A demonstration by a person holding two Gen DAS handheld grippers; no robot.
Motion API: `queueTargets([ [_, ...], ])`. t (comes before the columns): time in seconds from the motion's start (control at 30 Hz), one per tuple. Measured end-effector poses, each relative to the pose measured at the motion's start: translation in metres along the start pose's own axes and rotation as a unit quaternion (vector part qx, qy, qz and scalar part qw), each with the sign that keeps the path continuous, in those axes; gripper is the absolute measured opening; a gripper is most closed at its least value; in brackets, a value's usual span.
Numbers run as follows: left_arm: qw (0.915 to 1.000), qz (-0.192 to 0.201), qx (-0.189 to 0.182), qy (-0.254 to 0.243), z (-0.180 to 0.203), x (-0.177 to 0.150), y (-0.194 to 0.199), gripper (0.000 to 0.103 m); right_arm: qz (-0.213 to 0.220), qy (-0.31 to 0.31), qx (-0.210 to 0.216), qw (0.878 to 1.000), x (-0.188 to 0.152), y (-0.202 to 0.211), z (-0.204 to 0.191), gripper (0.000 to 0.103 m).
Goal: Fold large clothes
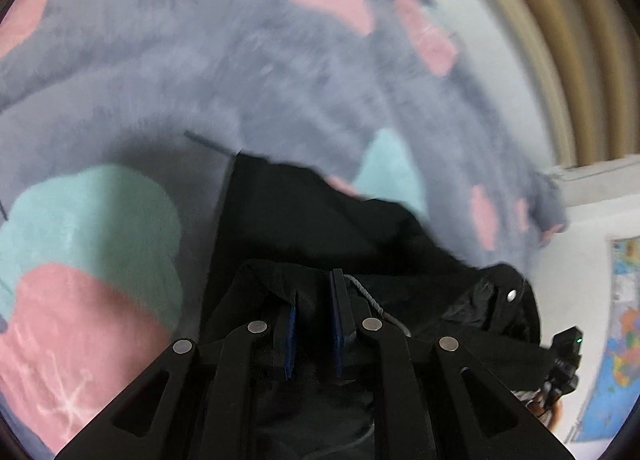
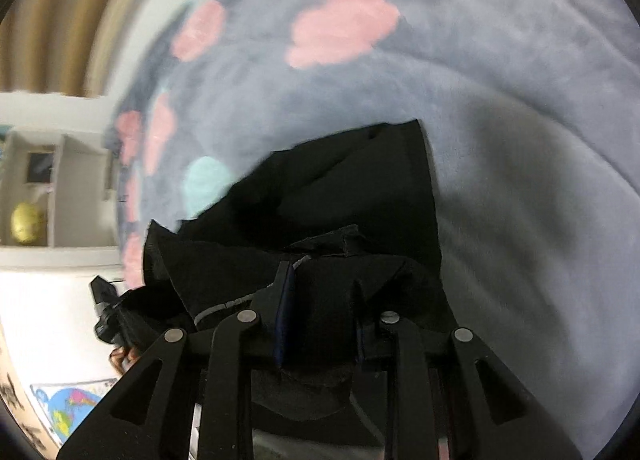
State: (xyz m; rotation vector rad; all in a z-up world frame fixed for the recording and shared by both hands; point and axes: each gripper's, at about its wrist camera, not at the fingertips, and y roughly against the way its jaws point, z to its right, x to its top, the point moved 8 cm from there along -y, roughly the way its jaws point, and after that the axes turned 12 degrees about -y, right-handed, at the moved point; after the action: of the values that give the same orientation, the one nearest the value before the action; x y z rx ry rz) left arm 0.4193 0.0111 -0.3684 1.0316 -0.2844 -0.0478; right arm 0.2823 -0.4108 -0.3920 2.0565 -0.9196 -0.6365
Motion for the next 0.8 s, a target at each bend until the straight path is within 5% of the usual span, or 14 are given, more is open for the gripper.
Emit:
queueTargets([
  [0.23,0.9991,-0.035,0.021,0.016,-0.014,0.005,-0.047,0.016,-0.026,-0.033,-0.022,0.999,0.022,-0.063,0.015,0.028],
  [0.43,0.9985,-0.043,-0.024,-0.026,-0.002,0.007,-0.005,0.019,-0.012,-0.021,0.001,1.0,0.018,-0.012,0.007,0.03],
  [0.5,0.9963,-0.033,-0.072,-0.034,0.004,0.007,0.024,0.028,-0.004,-0.025,0.024,0.999,0.015,0.013,0.004,0.04],
  [0.53,0.9949,-0.028,-0.09,-0.035,0.004,0.007,0.042,0.033,0.011,-0.023,0.021,0.999,0.015,0.029,0.004,0.057],
  [0.57,0.9944,-0.018,-0.097,-0.037,0.003,0.006,0.064,0.053,0.026,-0.023,0.013,0.999,0.016,0.043,0.007,0.065],
  [0.63,0.9931,0.014,-0.108,-0.042,-0.002,0.005,0.102,0.073,0.055,-0.028,0.02,0.998,0.016,0.077,0.01,0.071],
  [0.7,0.9907,0.046,-0.123,-0.037,-0.009,0.002,0.139,0.075,0.079,-0.019,0.019,0.997,0.015,0.103,0.009,0.071],
  [0.8,0.9917,0.074,-0.097,-0.041,-0.017,-0.004,0.166,0.079,0.115,0.029,-0.026,0.993,0.008,0.123,0.0,0.077],
])
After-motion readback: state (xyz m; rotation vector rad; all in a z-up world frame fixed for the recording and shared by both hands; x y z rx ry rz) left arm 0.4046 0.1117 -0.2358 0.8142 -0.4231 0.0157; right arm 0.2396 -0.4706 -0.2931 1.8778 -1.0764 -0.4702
